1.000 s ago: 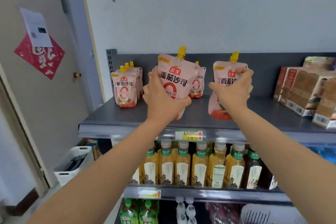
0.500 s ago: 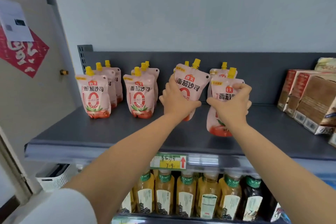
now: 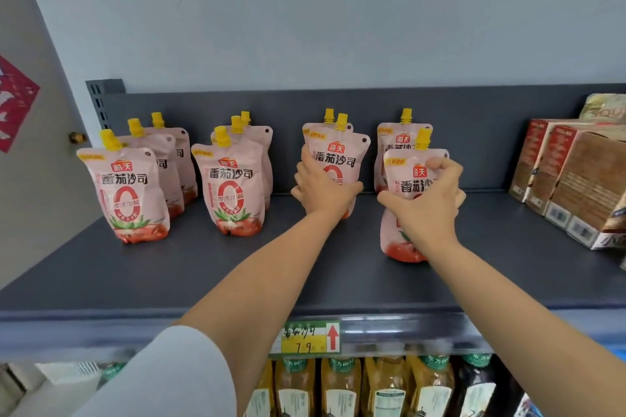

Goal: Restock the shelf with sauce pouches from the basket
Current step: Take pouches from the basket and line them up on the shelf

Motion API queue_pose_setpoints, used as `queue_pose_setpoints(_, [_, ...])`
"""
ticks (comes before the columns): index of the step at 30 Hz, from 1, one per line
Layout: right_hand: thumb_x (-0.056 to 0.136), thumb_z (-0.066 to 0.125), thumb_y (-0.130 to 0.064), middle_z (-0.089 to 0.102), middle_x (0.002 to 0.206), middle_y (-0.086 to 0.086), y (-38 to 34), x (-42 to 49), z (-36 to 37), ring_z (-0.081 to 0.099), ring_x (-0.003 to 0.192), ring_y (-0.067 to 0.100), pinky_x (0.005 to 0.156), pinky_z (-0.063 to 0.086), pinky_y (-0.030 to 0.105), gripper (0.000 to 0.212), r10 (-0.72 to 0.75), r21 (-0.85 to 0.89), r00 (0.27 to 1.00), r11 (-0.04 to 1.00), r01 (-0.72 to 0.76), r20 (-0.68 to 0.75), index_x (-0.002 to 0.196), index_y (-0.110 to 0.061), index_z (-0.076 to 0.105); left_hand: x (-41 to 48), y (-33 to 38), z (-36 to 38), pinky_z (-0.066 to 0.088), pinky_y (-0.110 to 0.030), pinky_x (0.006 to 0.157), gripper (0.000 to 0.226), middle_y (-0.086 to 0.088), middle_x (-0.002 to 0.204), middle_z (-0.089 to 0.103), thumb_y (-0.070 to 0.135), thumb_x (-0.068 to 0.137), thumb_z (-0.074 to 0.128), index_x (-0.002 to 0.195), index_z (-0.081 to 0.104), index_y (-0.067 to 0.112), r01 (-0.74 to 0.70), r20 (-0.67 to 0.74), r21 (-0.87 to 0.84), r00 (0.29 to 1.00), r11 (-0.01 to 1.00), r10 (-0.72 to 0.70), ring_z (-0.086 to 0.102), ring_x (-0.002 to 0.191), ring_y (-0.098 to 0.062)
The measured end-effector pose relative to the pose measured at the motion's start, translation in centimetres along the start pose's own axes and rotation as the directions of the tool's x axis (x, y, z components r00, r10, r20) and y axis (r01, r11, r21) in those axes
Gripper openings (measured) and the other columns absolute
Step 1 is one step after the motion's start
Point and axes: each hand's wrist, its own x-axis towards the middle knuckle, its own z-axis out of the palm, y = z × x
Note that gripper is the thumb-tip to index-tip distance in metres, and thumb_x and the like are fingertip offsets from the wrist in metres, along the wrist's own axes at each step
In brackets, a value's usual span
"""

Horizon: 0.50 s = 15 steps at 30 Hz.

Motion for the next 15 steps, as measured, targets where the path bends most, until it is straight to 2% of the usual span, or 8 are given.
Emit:
queue_pose_setpoints(6, [0.063,0.081,-0.021,0.041,0.126,0.001,0.4,0.1,0.3,0.029,0.11,0.016,0.099,0.038,0.049,0.076,-0.018,0.013,1.0,1.0,0.018,0.011,0.122,-0.019,0.034,0.8,-0.3,0.9,0.026,-0.049,0.107,0.124,-0.009,0.143,0.034,0.048,0.057,0.087,0.149,0.011,0.015,0.081,-0.058,-0.033,0.995,0.996,-0.083,0.032,0.133,-0.028])
queue_pose_setpoints(10, [0.064,0.082,-0.021,0.04,0.128,-0.001,0.7,-0.1,0.5,0.029,0.111,0.014,0.099,0.039,0.05,0.076,-0.039,0.05,0.999,0.998,0.038,0.015,0.122,-0.021,0.033,1.3,-0.7,0.9,0.025,-0.05,0.109,0.131,-0.01,0.147,0.03,0.059,0.053,0.084,0.149,0.008,0.014,0.053,-0.041,-0.031,0.998,0.998,-0.054,0.029,0.136,-0.029])
queue_pose_setpoints(13, [0.062,0.085,-0.025,0.038,0.127,-0.002,1.2,0.0,0.4,0.039,0.118,0.018,0.1,0.041,0.049,0.079,-0.071,0.099,0.997,0.993,0.067,0.042,0.118,-0.028,0.029,1.1,-0.7,0.7,0.026,-0.05,0.109,0.134,-0.011,0.146,0.028,0.059,0.051,0.086,0.149,0.006,0.014,0.037,-0.013,-0.009,0.999,0.999,-0.037,0.028,0.136,-0.03])
queue_pose_setpoints(15, [0.06,0.087,-0.026,0.037,0.126,-0.002,1.5,0.2,0.3,0.045,0.12,0.021,0.1,0.044,0.048,0.082,-0.088,0.118,0.994,0.99,0.08,0.06,0.116,-0.032,0.026,1.0,-0.9,0.5,0.027,-0.05,0.109,0.133,-0.01,0.146,0.027,0.051,0.051,0.088,0.149,0.005,0.016,0.027,0.017,0.005,0.999,1.0,-0.027,0.027,0.135,-0.029])
